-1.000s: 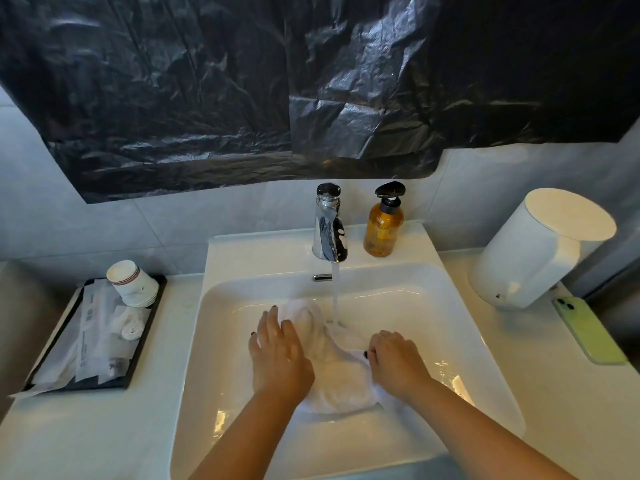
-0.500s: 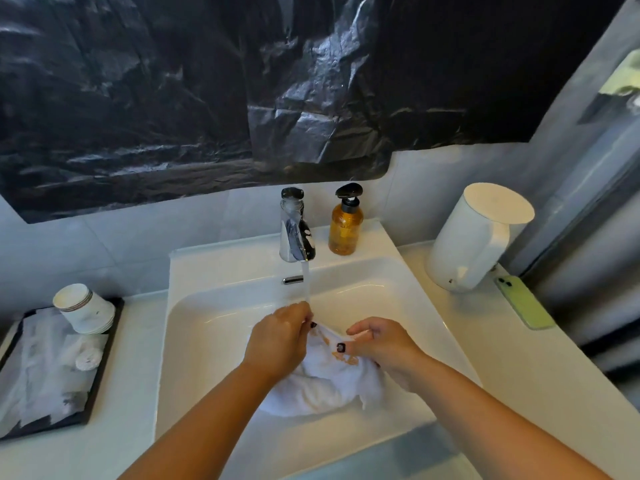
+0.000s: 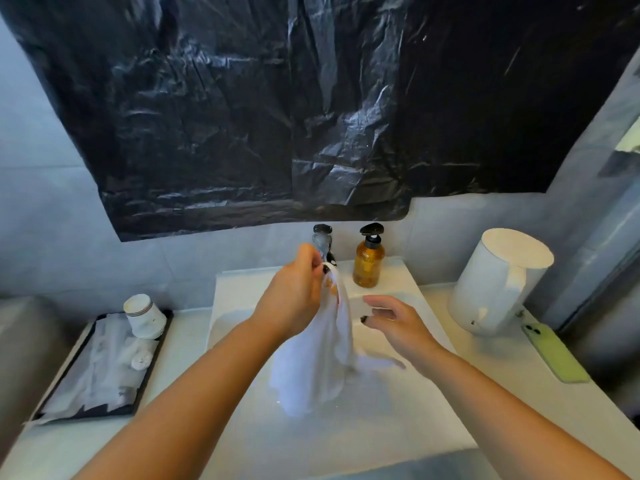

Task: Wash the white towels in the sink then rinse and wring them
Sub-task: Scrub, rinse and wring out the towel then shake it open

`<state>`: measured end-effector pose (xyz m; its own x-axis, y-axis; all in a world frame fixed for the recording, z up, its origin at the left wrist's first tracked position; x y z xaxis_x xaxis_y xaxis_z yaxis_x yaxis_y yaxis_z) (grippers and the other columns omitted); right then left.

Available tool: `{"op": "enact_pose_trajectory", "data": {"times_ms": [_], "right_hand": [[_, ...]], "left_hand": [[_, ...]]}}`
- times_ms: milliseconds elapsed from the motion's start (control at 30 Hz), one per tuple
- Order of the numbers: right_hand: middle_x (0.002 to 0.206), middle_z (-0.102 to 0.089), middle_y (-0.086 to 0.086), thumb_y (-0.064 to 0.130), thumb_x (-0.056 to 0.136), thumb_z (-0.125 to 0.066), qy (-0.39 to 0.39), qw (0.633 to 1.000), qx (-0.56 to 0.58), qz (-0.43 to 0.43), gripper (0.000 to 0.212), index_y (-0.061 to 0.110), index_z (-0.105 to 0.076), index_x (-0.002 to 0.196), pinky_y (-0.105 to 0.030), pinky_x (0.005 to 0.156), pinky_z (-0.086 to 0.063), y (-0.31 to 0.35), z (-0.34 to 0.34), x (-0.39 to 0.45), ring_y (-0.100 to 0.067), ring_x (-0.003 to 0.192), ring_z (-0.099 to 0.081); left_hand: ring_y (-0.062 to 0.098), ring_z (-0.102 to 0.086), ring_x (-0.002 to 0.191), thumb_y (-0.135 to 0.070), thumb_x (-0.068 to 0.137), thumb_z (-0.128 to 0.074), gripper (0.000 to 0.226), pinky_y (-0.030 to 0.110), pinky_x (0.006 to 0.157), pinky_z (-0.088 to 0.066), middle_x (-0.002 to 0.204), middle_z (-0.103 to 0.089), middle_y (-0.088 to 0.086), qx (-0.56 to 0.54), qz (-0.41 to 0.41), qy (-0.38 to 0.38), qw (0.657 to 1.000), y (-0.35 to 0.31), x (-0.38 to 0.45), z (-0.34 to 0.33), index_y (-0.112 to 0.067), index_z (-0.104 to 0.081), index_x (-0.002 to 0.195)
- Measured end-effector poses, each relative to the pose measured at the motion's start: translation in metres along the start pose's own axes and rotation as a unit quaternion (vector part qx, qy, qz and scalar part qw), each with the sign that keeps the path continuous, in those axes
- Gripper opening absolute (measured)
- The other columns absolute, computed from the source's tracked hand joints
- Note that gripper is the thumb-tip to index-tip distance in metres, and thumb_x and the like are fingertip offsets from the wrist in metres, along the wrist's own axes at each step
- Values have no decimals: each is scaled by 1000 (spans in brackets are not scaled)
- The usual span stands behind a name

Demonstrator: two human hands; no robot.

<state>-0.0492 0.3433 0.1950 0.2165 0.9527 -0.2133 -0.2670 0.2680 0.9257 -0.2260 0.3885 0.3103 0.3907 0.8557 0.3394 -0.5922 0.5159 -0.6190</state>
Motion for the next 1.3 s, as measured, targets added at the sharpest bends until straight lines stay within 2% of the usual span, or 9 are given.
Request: {"op": "enact_pose_trajectory", "data": {"times_ms": [167, 333, 500, 600, 767, 900, 1067, 1133, 1300], "right_hand": [[107, -67, 7, 46, 62, -86, 118, 976, -109, 146, 63, 24, -59, 115, -35, 83, -57, 77, -42, -11, -12, 99, -64], [80, -68, 2, 38, 74, -82, 96, 933, -251, 239, 26, 18, -68, 83, -30, 70, -50, 131, -13, -3, -15, 78, -62], [63, -54, 7, 41, 79, -76, 62, 824, -442, 349, 33, 16, -59, 66, -30, 60, -37, 225, 18, -21, -15, 66, -51], [63, -47, 10, 37, 84, -71, 25, 776, -483, 405, 37, 24, -47, 60, -38, 62, -40, 281, 35, -43, -19, 68, -47], [77, -58, 1, 21, 89, -60, 3, 733, -528, 429, 13, 17, -58, 76, -41, 67, -49, 336, 39, -64, -25, 77, -58], [96, -63, -4, 23, 93, -58, 5, 785, -482, 389, 16, 11, -66, 98, -41, 77, -50, 354, 61, -56, -24, 91, -59], [87, -63, -4, 32, 83, -74, 115, 913, -288, 266, 26, 10, -66, 92, -24, 64, -43, 308, 60, -48, -19, 83, -60], [95, -64, 6, 45, 73, -81, 157, 915, -284, 241, 40, 22, -63, 101, -23, 69, -49, 283, 40, -53, -15, 91, -62], [70, -50, 9, 46, 75, -73, -6, 704, -631, 325, 32, 27, -48, 73, -31, 59, -45, 278, 29, -51, -17, 71, -55]], "left_hand": [[14, -46, 70, -19, 106, -36, 6, 13, 54, -37, 79, -49, -4, -79, 77, -31, 993, -23, 15, 18, -16, -37, 100], [15, -43, 68, -15, 105, -32, 6, 27, 54, -31, 78, -47, -1, -45, 81, -45, 995, -51, 20, 41, -14, -37, 101], [19, -48, 72, -37, 85, -53, 21, 31, 60, -39, 77, -53, -1, -116, 85, -99, 985, -56, 24, 90, -17, -50, 88], [15, -49, 63, -63, 60, -76, 55, 29, 58, -39, 71, -54, -1, -22, 82, -8, 996, -68, 28, 95, -16, -55, 78], [20, -58, 77, -40, 79, -79, 30, 28, 68, -45, 82, -61, 1, 173, 148, 117, 967, -69, 35, 90, -19, -58, 74], [31, -62, 105, -26, 99, -53, 26, 41, 91, -47, 110, -68, 13, 51, 148, 50, 986, -91, 60, 117, -6, -69, 104], [30, -66, 91, -14, 88, -43, 32, 51, 90, -56, 104, -71, 21, -141, 111, -31, 983, -114, 81, 135, 1, -69, 100], [30, -67, 88, -8, 84, -44, 26, 44, 84, -58, 97, -70, 17, -210, 80, 15, 974, -131, 79, 121, -3, -69, 89], [21, -57, 74, -21, 77, -66, 9, 33, 69, -49, 79, -59, 4, -81, 79, 159, 981, -131, 61, 95, -15, -60, 78]]}}
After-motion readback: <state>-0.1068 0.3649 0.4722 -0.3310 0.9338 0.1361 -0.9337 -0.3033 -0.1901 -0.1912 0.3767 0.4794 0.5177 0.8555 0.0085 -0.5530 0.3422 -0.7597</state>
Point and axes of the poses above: each hand's wrist, its own x-axis towards the middle knuckle, its own z-axis out of the back of the hand, y = z × x, the point moved 10 cm from there along x, towards the middle knuckle
